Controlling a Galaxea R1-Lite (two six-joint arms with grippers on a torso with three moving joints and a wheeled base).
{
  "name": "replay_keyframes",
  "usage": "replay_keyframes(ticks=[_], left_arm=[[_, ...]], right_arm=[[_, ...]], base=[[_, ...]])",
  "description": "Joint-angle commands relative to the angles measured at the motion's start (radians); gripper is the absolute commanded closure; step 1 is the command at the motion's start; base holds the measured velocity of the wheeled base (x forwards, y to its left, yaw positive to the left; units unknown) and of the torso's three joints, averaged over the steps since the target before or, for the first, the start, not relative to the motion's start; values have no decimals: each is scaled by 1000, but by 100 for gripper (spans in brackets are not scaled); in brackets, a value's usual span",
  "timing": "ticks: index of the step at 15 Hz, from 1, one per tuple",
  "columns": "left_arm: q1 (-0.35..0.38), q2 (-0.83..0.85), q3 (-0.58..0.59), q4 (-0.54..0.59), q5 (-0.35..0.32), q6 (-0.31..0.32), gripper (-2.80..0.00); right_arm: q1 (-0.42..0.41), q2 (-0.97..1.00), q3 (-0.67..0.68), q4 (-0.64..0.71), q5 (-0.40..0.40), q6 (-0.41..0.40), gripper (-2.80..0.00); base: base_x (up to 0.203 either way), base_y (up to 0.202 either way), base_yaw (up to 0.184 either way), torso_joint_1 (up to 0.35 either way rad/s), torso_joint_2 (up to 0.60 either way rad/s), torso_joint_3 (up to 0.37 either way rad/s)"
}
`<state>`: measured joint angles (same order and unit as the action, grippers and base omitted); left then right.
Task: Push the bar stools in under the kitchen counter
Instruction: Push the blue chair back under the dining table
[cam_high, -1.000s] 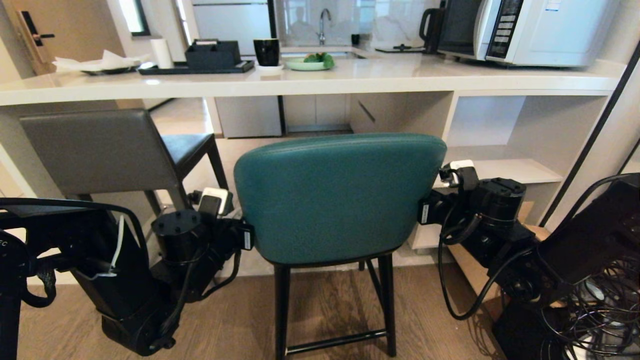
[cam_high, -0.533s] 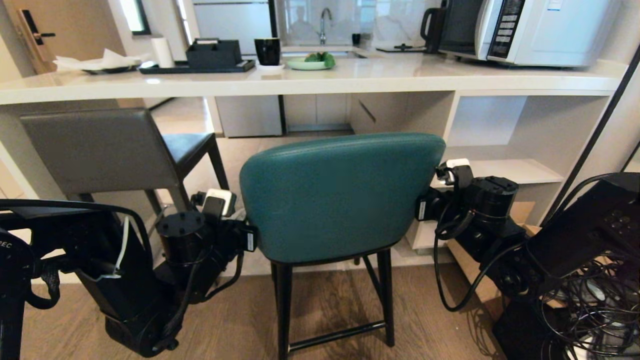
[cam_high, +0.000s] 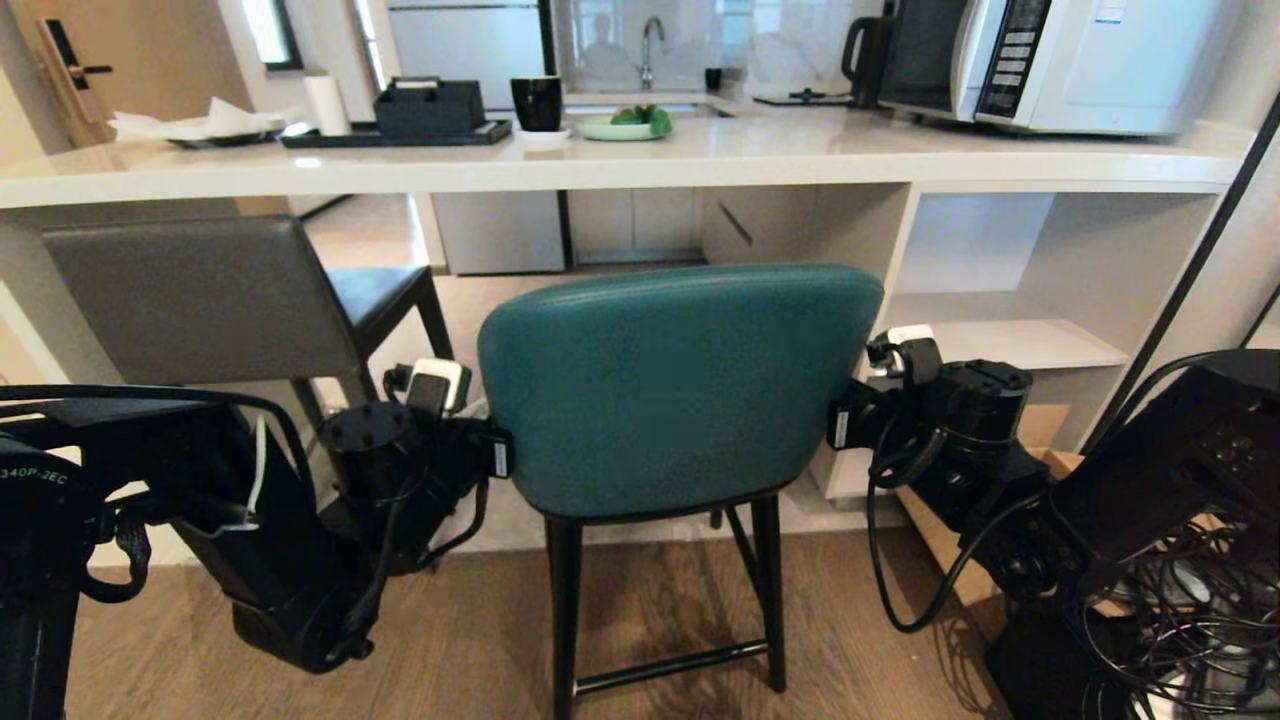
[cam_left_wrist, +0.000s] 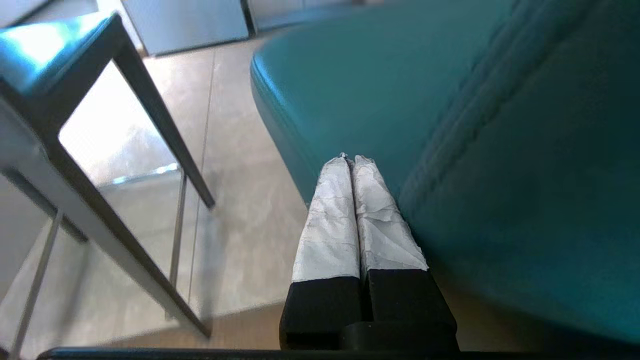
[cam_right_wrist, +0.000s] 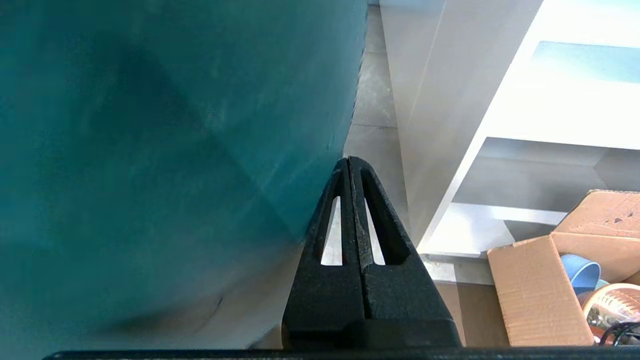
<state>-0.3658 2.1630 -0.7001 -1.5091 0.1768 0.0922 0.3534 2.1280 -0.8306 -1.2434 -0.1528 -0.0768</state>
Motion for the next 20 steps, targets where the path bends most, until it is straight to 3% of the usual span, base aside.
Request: replay_keyframes(ticks=[1, 20], left_arm=[[13, 1, -55, 5, 12, -2, 0], [102, 93, -208, 90, 0, 8, 0]], right_arm=[[-1, 7, -2, -5, -4, 0, 0], [-4, -13, -1, -5, -5, -14, 0]], base=[[0, 0, 0, 0, 0, 0], [0, 0, 0, 0, 0, 0]])
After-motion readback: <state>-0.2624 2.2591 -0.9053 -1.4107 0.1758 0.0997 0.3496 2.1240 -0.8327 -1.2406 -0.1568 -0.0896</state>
